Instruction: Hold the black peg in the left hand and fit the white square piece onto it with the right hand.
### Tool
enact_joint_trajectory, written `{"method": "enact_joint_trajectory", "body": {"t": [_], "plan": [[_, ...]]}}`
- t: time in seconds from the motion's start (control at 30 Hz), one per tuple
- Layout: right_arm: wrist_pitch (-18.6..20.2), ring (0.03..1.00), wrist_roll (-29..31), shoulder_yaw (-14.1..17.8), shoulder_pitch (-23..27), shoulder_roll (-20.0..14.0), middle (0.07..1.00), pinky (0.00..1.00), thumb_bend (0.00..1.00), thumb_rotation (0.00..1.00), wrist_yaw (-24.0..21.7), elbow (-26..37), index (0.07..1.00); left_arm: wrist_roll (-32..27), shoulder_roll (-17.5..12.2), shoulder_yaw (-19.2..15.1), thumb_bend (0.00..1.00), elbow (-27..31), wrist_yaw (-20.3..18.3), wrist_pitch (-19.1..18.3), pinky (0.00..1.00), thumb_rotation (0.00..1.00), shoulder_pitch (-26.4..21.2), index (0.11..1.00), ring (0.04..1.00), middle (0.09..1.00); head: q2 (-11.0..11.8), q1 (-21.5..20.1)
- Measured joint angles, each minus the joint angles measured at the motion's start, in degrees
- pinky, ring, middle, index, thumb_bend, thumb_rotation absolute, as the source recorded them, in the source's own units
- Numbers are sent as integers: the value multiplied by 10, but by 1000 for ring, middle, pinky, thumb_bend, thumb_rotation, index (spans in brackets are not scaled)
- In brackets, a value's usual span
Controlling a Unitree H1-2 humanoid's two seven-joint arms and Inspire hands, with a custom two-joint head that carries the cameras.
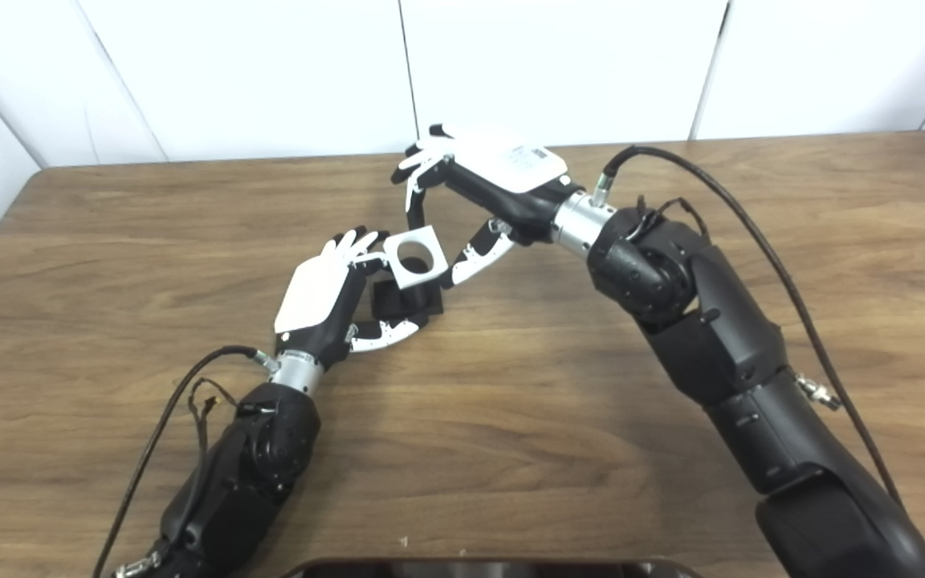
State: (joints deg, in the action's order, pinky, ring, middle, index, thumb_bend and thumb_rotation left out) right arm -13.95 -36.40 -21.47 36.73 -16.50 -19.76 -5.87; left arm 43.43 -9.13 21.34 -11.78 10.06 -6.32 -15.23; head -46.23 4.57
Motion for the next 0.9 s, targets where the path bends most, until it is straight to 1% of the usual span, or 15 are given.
{"method": "enact_joint_trajectory", "body": {"t": [0.13,0.27,0.5,0.67,0.9], "plan": [[0,889,-6,-2,0,7,803,960,515,151,0,-23,481,0,0,0,700,0,-1,-1,1000,240,0,589,986,932,0,2],[-1,891,-10,-4,0,12,801,985,516,149,1,-44,481,0,1,1,697,1,-1,-2,1000,252,0,589,983,931,-1,5],[-1,896,-11,-4,0,13,805,991,517,149,2,-55,482,0,1,2,689,1,-1,-5,1000,262,0,595,987,934,0,4],[-2,894,-13,-4,0,12,805,980,517,150,3,-69,482,0,1,3,692,5,-1,-9,1000,248,1,595,994,938,0,6],[-4,896,-17,-4,4,13,805,989,517,150,19,-89,482,0,1,6,688,7,-1,-19,1000,266,2,597,994,938,1,6]]}}
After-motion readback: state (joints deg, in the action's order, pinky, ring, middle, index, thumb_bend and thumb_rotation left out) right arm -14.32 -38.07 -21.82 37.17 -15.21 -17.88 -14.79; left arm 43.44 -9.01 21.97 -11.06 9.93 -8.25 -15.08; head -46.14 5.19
